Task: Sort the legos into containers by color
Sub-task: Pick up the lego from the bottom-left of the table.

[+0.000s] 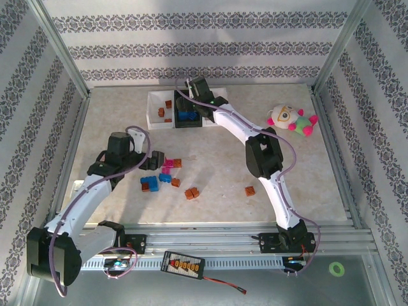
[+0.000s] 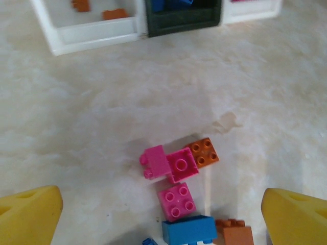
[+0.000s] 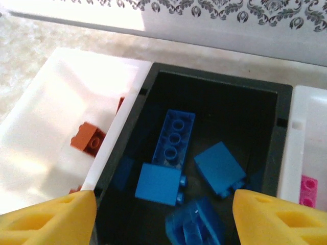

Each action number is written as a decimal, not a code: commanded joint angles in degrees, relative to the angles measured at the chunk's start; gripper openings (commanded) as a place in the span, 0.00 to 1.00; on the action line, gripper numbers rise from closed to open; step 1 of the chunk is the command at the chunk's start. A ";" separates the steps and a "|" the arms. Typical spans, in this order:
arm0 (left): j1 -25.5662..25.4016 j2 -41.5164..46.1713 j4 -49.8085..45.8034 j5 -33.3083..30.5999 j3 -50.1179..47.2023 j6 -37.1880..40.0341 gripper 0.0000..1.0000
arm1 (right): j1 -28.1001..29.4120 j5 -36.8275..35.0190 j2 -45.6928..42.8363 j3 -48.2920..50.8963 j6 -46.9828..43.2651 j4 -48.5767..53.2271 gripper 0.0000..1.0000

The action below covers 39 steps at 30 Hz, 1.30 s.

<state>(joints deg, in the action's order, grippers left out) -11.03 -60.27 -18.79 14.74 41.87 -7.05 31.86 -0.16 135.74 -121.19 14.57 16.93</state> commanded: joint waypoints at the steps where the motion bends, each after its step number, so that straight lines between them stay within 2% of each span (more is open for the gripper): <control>1: -1.38 -2.08 -8.22 -7.31 4.32 -12.26 0.99 | -0.13 3.17 -10.01 7.28 -0.67 -4.17 0.75; 5: -2.55 -5.89 -15.47 -11.30 7.67 -21.03 0.99 | 0.26 6.39 -21.11 24.56 -0.51 -10.55 0.79; 10: -8.18 -8.09 -20.78 -14.74 8.93 -24.11 0.99 | 0.56 8.85 -33.02 42.48 0.02 -14.47 0.82; 13: -12.18 -9.26 -24.19 -16.35 9.77 -25.91 1.00 | 0.75 8.74 -38.37 50.17 1.26 -15.14 0.83; 17: -16.51 -10.33 -26.44 -17.72 8.79 -29.93 0.93 | 1.14 8.01 -43.07 57.11 3.78 -15.58 0.83; 23: -18.51 -10.76 -24.87 -18.07 4.71 -34.30 0.79 | 1.63 7.88 -44.60 59.61 5.55 -15.54 0.84; 26: -18.52 -10.92 -22.36 -17.83 2.76 -34.71 0.65 | 1.57 8.02 -43.91 58.52 5.47 -15.10 0.84; 39: -18.55 -17.17 -17.57 -17.29 0.96 -33.71 0.48 | 1.61 8.60 -42.91 55.49 5.30 -13.76 0.84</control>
<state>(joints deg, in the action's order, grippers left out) -28.91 -76.27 -38.50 -1.98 43.11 -41.01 32.88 7.42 93.08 -64.53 19.35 3.16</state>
